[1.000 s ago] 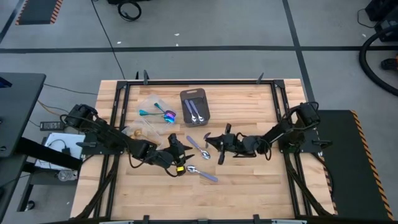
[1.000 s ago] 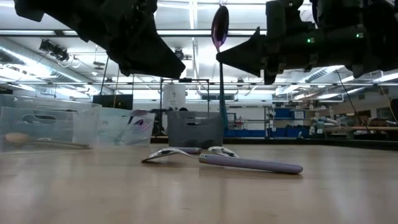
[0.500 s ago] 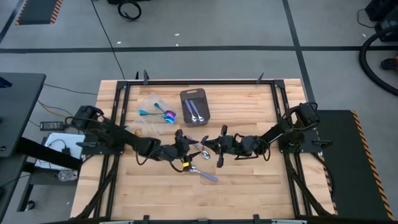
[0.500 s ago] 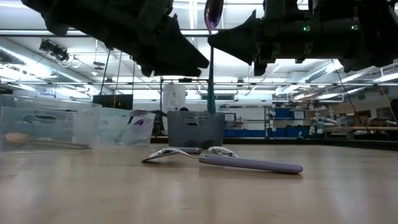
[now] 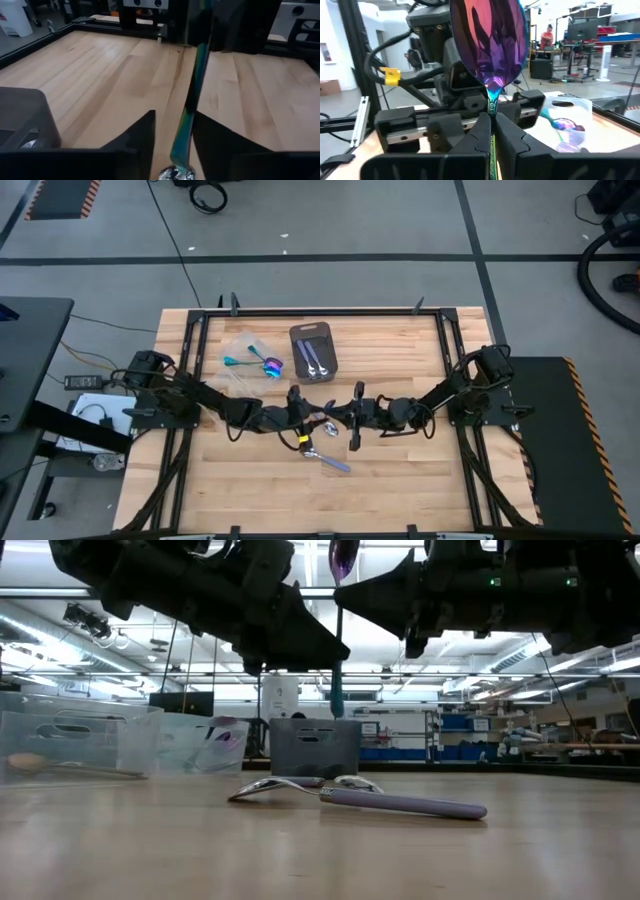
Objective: Sort silverware by color (type)
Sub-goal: Put the blue spoon into the top transparent bin
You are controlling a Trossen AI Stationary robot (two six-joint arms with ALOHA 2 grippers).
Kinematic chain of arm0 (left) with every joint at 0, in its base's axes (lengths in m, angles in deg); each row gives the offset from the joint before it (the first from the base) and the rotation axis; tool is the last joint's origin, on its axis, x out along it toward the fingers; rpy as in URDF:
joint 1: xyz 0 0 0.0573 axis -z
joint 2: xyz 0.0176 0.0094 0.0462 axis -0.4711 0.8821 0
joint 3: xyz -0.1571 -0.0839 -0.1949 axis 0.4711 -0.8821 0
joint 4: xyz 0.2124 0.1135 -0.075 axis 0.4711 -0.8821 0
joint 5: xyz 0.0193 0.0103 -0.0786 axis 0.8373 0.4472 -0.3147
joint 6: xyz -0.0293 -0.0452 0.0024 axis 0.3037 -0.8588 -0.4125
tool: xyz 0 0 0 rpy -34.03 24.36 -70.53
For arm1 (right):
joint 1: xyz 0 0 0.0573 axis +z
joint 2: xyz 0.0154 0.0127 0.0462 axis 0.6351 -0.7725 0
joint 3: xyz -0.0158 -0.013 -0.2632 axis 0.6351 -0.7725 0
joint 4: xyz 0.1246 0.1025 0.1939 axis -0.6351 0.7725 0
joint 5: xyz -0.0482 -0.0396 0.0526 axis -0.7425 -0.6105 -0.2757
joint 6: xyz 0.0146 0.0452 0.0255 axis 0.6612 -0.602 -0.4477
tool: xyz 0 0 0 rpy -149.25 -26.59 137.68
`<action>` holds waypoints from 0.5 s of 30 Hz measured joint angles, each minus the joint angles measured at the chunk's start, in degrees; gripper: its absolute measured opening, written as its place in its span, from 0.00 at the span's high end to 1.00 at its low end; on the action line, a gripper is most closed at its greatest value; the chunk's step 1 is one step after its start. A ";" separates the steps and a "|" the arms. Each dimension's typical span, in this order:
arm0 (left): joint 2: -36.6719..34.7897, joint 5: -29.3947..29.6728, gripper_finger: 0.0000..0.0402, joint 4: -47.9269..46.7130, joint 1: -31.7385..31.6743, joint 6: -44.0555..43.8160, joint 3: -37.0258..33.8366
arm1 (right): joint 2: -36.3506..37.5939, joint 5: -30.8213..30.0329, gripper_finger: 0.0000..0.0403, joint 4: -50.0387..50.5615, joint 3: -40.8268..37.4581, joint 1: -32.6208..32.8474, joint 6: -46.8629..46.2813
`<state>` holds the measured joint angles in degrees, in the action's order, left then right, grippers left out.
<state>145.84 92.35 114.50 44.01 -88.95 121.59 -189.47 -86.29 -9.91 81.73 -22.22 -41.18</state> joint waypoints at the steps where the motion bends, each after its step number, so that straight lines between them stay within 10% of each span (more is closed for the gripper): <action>1: 0.00 -0.21 0.70 0.24 -0.01 0.00 0.00 | -0.01 0.11 0.96 -0.18 0.04 0.02 0.07; 15: 0.00 -4.57 0.97 1.88 -0.60 2.39 -0.02 | 0.01 1.56 0.95 0.95 1.88 0.03 -0.31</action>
<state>145.84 87.78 116.38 43.41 -86.56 121.57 -189.47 -84.73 -8.96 83.61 -22.19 -41.49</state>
